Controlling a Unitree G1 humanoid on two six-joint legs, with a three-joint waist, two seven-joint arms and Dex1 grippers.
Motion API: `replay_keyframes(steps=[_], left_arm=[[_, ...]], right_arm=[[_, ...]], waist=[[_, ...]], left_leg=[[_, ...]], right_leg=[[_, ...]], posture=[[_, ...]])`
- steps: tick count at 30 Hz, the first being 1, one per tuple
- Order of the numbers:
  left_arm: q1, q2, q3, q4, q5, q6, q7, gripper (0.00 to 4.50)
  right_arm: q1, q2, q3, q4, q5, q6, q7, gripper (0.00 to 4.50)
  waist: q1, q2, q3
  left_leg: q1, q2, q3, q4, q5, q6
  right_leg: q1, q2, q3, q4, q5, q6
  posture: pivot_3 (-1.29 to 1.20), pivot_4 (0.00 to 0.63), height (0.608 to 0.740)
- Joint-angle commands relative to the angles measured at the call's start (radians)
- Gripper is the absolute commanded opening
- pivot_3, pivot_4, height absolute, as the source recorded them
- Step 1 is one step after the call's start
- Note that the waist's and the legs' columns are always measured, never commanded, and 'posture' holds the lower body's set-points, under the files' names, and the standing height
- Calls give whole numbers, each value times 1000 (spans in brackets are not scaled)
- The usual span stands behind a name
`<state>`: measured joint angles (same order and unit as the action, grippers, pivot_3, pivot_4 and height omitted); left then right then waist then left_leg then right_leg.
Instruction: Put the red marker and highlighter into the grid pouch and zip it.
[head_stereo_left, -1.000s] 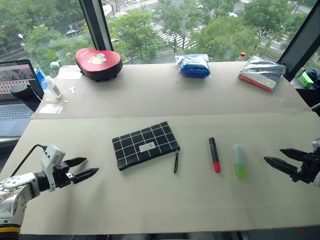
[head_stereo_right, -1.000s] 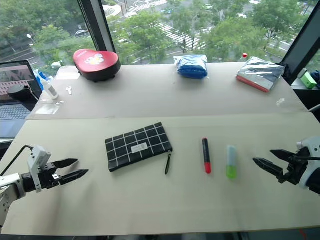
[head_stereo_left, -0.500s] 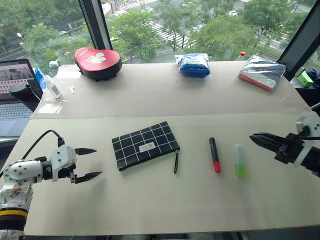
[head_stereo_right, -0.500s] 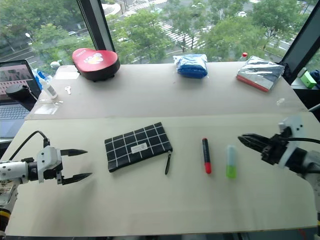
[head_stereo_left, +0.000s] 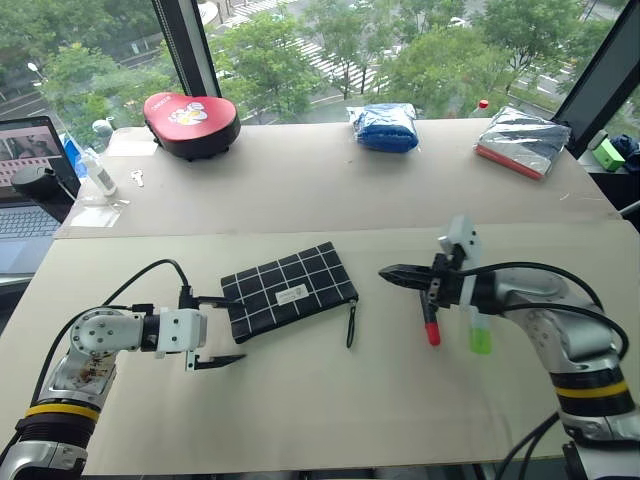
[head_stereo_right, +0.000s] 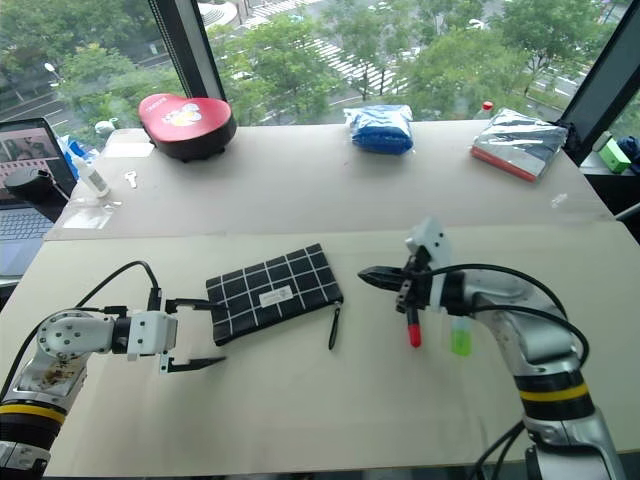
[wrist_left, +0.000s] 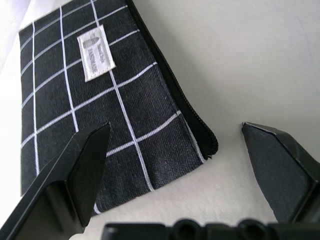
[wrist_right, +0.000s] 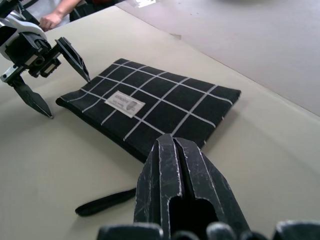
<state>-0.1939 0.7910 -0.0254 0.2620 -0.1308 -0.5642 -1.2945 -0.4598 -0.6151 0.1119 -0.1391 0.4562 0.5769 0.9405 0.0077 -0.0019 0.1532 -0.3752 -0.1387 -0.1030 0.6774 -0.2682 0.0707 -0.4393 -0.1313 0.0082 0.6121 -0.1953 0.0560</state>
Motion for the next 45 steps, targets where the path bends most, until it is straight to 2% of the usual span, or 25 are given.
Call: replay_keyframes(steps=[1,5,12,25,31,37,45], left_arm=[[-30,23,-13,51,62,-66,44,4500],[-50,29,-20,90,88,-112,86,4500],[-55,25,-33,100,80,-138,126,4500],[-36,15,-44,74,61,-136,175,4500],[-44,-3,-46,87,80,-167,219,4500],[-101,-62,-73,202,167,-299,308,4500],[-169,-89,-118,320,210,-406,365,4500]], right_arm=[[-65,49,109,99,-145,-116,-19,43],[-92,90,179,165,-221,-177,-3,43],[-114,137,214,216,-288,-197,1,43],[-127,65,353,252,-480,-186,56,43],[-141,82,342,256,-478,-188,65,43],[-128,89,339,239,-461,-201,87,43],[-117,88,323,222,-453,-192,95,43]], waist=[[-1,0,0],[2,0,0],[0,0,0],[3,-1,-1],[3,-2,-2],[6,-3,-2],[7,-2,-3]], left_leg=[[0,0,0,0,0,0],[0,0,0,0,1,-1],[1,0,0,0,2,-3],[5,0,0,1,2,-2],[6,0,0,1,2,-2],[6,0,0,1,2,-3],[6,0,0,1,2,-3]], right_leg=[[0,0,0,0,0,0],[-1,1,0,1,0,0],[-1,2,0,3,1,-1],[0,2,-1,3,1,-1],[1,2,-1,3,1,-1],[1,2,-1,3,1,-1],[1,2,-1,3,1,-1]], posture=[[0,150,740],[0,150,740],[0,150,740],[0,150,740],[0,150,740],[0,150,740],[0,150,740]])
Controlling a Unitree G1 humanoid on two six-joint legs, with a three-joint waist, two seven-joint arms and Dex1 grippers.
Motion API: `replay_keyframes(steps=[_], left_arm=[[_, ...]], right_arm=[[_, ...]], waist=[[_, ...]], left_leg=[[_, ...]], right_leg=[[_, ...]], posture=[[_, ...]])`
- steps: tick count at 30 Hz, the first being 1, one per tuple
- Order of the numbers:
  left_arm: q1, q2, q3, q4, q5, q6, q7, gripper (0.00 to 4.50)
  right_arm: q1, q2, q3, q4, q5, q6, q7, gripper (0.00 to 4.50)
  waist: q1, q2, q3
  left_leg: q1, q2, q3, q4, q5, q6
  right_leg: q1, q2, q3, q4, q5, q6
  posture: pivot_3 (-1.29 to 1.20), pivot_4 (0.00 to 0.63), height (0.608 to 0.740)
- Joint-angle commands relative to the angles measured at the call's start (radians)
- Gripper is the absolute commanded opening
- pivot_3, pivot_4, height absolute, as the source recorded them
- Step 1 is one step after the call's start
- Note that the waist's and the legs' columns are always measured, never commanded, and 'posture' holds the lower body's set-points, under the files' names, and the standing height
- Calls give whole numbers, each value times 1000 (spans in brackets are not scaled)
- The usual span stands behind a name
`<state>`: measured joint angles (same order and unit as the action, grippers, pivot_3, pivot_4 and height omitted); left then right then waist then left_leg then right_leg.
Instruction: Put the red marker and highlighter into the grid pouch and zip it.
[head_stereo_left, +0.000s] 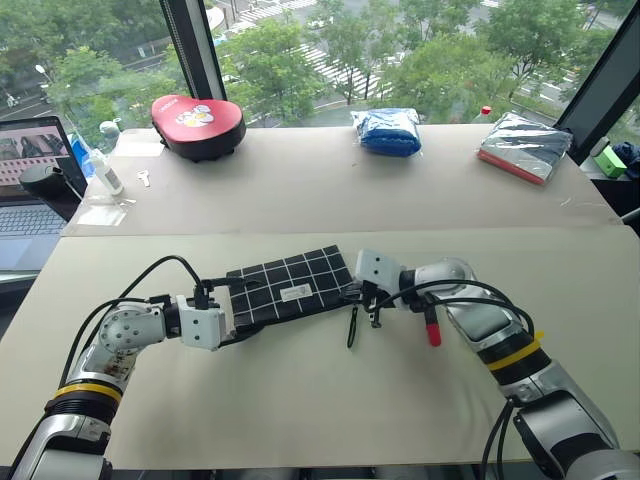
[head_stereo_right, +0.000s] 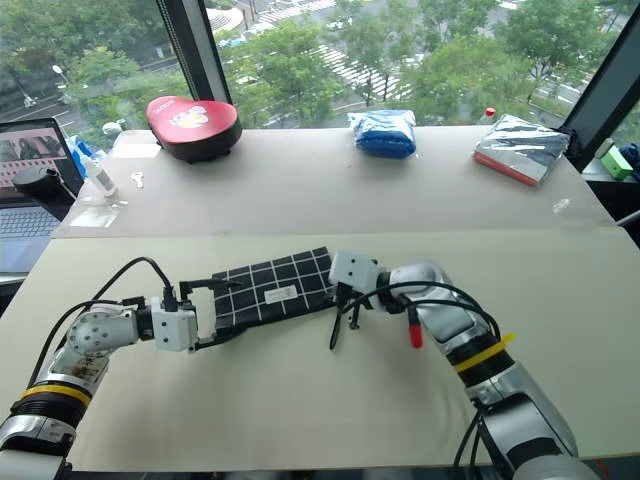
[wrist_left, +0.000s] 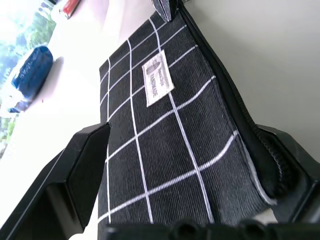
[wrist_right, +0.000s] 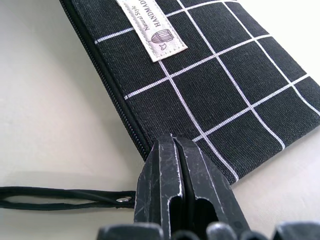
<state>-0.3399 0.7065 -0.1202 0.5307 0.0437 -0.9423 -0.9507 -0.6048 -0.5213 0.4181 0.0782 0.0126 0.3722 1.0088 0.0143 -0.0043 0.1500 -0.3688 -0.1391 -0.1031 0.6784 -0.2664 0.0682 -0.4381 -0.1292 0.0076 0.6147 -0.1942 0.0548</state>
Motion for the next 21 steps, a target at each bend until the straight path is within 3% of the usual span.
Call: replay_keyframes(steps=[1,3,4,5,15,16,21], left_arm=[[-32,-5,-31,63,33,-34,19,4500],[-43,-6,-42,72,18,-44,15,4500],[-45,-8,-48,67,-2,-39,4,3994],[-46,-8,-55,63,-14,-40,-3,3846],[-20,-4,-90,-10,-91,-5,-49,206],[-19,-3,-91,-13,-95,0,-53,21],[1,2,-93,-46,-123,53,-74,21]], right_arm=[[30,-7,15,4,-9,13,27,43],[34,-9,13,0,-9,16,27,43],[36,-11,12,-2,-9,16,28,0],[37,-11,11,-3,-10,16,28,0],[36,-4,5,5,-13,12,26,0],[35,-3,4,7,-12,11,27,0],[7,47,-49,45,23,47,-15,0]], waist=[[0,0,0],[0,0,0],[0,0,0],[-1,0,0],[-4,0,0],[-4,0,0],[-6,0,0]], left_leg=[[0,0,0,0,0,0],[0,0,0,0,0,0],[0,0,0,0,0,0],[0,0,0,0,0,0],[0,0,0,0,-1,2],[0,0,0,0,-1,2],[0,0,0,0,-1,2]], right_leg=[[0,0,0,0,0,0],[0,0,0,0,0,0],[0,0,0,0,0,0],[0,0,0,0,0,0],[-1,0,0,-1,0,0],[-1,0,0,-1,0,0],[-1,0,0,-1,0,0]], posture=[[0,150,740],[0,150,740],[0,150,740],[0,150,740],[0,150,740],[0,150,740],[0,150,740]])
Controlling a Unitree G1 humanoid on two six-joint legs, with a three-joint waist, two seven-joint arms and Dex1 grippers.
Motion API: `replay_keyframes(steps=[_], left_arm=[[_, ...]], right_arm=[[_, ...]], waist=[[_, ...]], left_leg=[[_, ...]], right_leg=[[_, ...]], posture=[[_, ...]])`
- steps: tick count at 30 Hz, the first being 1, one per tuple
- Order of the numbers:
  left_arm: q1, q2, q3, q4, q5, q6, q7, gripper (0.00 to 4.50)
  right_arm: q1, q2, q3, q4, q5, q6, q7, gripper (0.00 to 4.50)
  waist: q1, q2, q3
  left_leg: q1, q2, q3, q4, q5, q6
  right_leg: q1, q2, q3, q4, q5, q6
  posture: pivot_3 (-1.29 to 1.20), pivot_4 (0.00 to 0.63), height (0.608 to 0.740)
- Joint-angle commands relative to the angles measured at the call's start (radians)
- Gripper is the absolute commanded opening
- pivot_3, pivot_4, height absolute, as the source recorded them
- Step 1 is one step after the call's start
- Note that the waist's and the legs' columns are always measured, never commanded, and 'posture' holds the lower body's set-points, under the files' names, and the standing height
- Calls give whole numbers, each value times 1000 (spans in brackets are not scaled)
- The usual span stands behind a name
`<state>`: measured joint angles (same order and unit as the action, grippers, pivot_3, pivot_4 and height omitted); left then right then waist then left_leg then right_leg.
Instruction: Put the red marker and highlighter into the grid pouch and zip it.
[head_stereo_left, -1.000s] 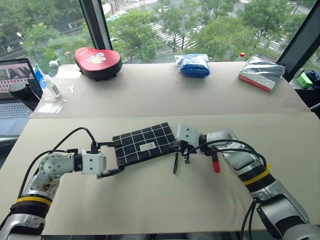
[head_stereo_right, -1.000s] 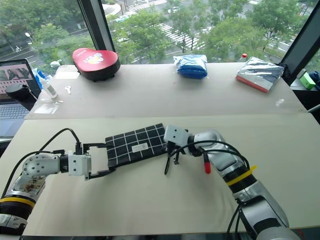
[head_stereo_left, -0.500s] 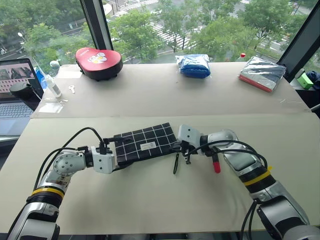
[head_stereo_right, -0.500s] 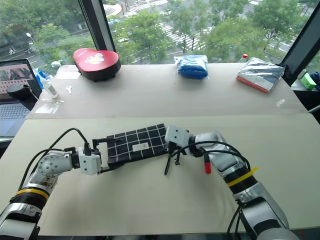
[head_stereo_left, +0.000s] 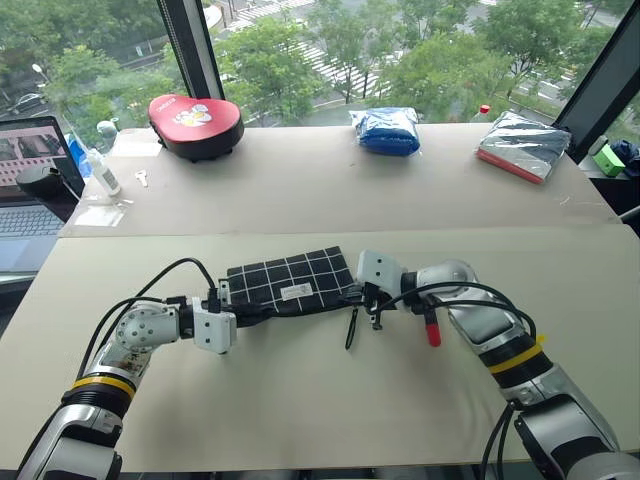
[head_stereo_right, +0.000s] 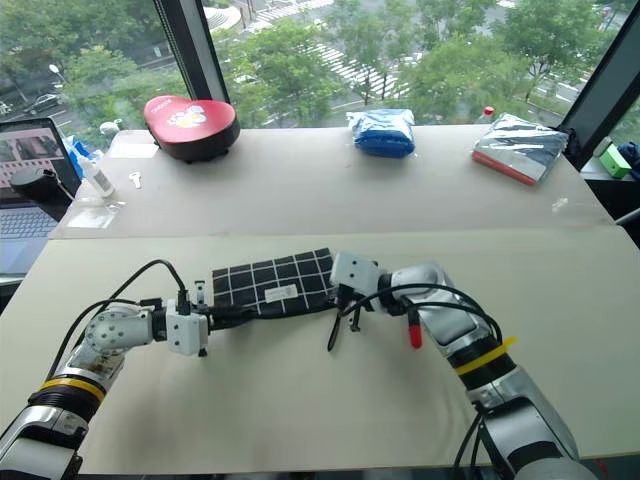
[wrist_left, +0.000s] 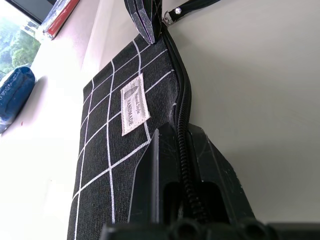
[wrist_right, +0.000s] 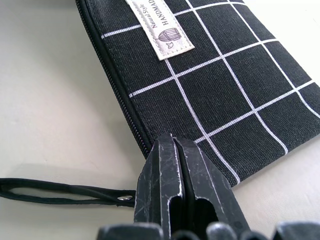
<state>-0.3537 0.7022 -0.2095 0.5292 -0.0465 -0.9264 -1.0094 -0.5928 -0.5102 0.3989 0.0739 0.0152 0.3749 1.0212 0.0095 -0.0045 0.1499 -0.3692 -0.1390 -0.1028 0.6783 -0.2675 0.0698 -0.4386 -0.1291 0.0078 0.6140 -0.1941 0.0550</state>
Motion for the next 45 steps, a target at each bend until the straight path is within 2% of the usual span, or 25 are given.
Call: replay_keyframes(steps=[1,5,9,11,13,16,20,29,38,42,45], left_arm=[[19,6,-1,-52,-36,54,-16,21],[58,10,10,-127,-112,223,-53,0],[79,-4,42,-197,-175,336,-49,0],[80,-19,61,-237,-202,404,-30,0],[76,-34,79,-271,-220,462,-11,0],[61,-68,109,-321,-239,566,43,0],[36,-110,132,-400,-255,702,107,0],[24,-138,123,-448,-211,770,114,0],[33,-149,133,-468,-209,788,118,0],[32,-155,136,-470,-203,792,127,0],[33,-159,139,-469,-197,790,140,0]], right_arm=[[-11,53,-49,59,34,57,-38,0],[-67,138,-219,99,164,159,-105,1209],[-87,140,-334,76,264,265,-125,2495],[-95,126,-412,33,355,381,-124,3238],[-95,100,-477,-18,436,462,-112,3238],[-72,45,-529,-99,477,501,-129,3238],[9,-13,-474,-186,422,479,-173,3238],[17,69,-383,-126,322,430,-348,3238],[-55,101,-362,-4,282,358,-371,3238],[-69,115,-349,-5,299,346,-327,2326],[-67,108,-330,-26,309,350,-282,1194]], waist=[[-2,0,0],[-5,0,0],[-9,0,0],[-9,0,0],[-9,0,0],[-11,0,0],[-12,0,0],[-27,0,0],[-22,0,0],[-24,0,0],[-24,0,0]], left_leg=[[0,0,0,0,0,0],[-1,0,0,0,0,0],[-5,0,0,0,0,0],[-5,0,0,-1,0,0],[-7,0,-1,-1,0,-1],[-13,0,0,1,0,-1],[-17,0,0,2,1,-1],[-17,0,4,3,3,-4],[-18,0,4,4,3,-4],[-18,0,4,4,3,-4],[-18,0,4,4,3,-4]], right_leg=[[0,0,0,0,0,0],[0,0,1,1,0,0],[-2,0,2,2,0,0],[-3,0,1,2,0,0],[-3,0,1,1,0,0],[-8,0,2,2,0,0],[-14,0,2,5,0,0],[-18,0,6,13,0,0],[-18,0,6,13,1,-1],[-18,0,6,13,1,-1],[-18,0,6,13,1,-1]], posture=[[0,150,740],[0,150,740],[0,150,740],[0,150,740],[0,150,740],[0,150,740],[0,150,740],[0,150,740],[0,150,740],[0,150,740],[0,150,740]])
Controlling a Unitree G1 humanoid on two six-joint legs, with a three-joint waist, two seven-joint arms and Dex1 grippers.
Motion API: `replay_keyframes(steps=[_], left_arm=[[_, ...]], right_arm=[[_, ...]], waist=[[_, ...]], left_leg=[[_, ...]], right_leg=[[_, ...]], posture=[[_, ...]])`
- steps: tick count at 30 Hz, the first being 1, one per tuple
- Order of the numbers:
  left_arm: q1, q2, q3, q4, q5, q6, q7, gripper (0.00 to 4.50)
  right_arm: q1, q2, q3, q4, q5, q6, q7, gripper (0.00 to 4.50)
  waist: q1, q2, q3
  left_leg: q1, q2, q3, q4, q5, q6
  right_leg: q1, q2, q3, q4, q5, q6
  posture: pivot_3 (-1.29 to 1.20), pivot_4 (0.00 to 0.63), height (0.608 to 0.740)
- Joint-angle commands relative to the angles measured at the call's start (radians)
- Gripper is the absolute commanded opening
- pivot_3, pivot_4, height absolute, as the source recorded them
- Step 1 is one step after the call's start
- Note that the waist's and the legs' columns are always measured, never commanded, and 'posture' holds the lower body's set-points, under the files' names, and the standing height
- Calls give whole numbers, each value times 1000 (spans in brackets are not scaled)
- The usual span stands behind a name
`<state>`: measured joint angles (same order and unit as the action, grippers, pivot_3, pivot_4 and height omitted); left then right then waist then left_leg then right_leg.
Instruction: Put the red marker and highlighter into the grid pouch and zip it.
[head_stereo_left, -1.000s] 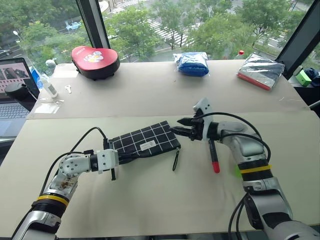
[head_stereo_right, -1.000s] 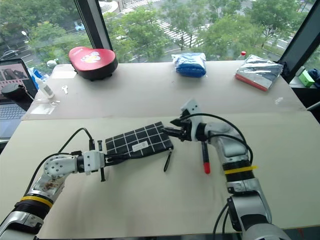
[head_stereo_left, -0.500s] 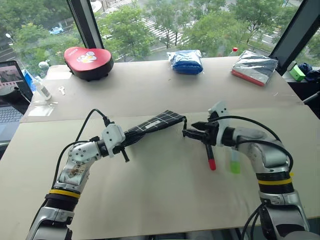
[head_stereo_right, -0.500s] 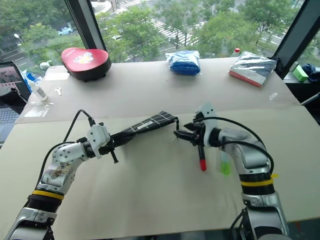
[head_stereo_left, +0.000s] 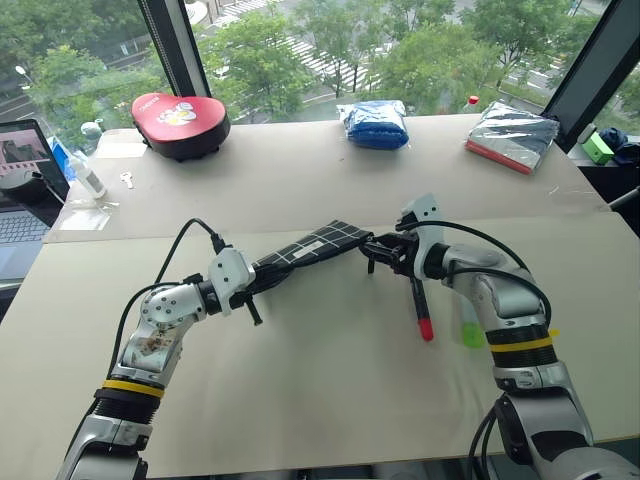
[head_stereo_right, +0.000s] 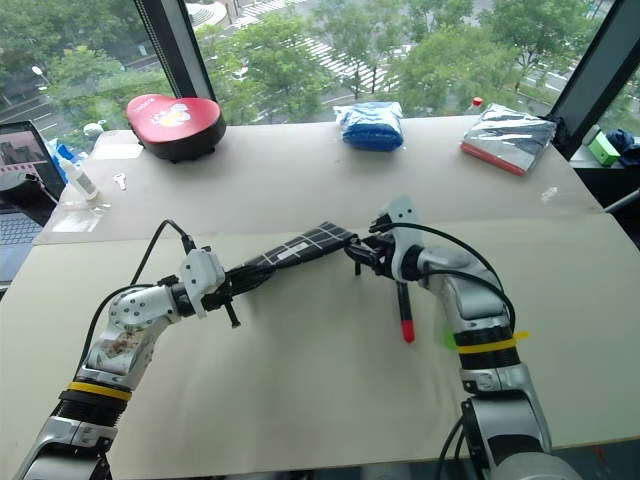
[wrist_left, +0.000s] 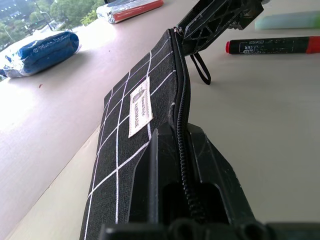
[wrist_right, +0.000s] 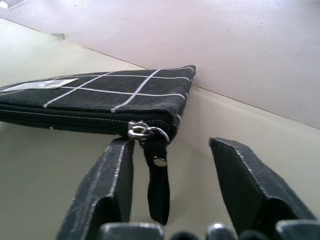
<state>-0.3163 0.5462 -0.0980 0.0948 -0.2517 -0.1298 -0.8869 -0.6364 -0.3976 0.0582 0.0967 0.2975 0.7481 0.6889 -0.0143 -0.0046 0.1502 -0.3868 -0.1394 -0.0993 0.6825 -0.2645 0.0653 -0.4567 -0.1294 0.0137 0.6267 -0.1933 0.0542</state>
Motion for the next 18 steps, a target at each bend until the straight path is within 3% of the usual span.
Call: replay_keyframes(steps=[1,3,4,9,18], left_arm=[[-5,-4,29,-34,10,-6,20,0],[-6,-8,32,-31,16,-8,30,0],[-8,-10,32,-28,19,-9,34,0],[-17,-20,30,-14,35,-15,54,0],[-35,-57,24,8,67,-23,74,0]], right_arm=[[-22,-7,14,-54,30,-21,61,861],[-20,-15,24,-68,33,-23,90,170],[-21,-16,26,-70,31,-24,99,37],[-25,-15,41,-83,33,-26,140,37],[-86,36,186,-52,-51,-68,155,37]], waist=[[0,0,0],[0,0,0],[0,0,0],[1,0,0],[-3,0,0]], left_leg=[[0,0,0,0,0,0],[0,0,0,0,0,0],[0,0,0,0,0,0],[0,0,0,0,0,0],[0,0,0,1,0,0]], right_leg=[[0,0,0,0,0,0],[0,0,0,0,0,0],[0,0,0,0,0,0],[0,0,0,0,0,0],[0,0,0,1,0,0]], posture=[[0,150,740],[0,150,740],[0,150,740],[0,150,740],[0,150,740]])
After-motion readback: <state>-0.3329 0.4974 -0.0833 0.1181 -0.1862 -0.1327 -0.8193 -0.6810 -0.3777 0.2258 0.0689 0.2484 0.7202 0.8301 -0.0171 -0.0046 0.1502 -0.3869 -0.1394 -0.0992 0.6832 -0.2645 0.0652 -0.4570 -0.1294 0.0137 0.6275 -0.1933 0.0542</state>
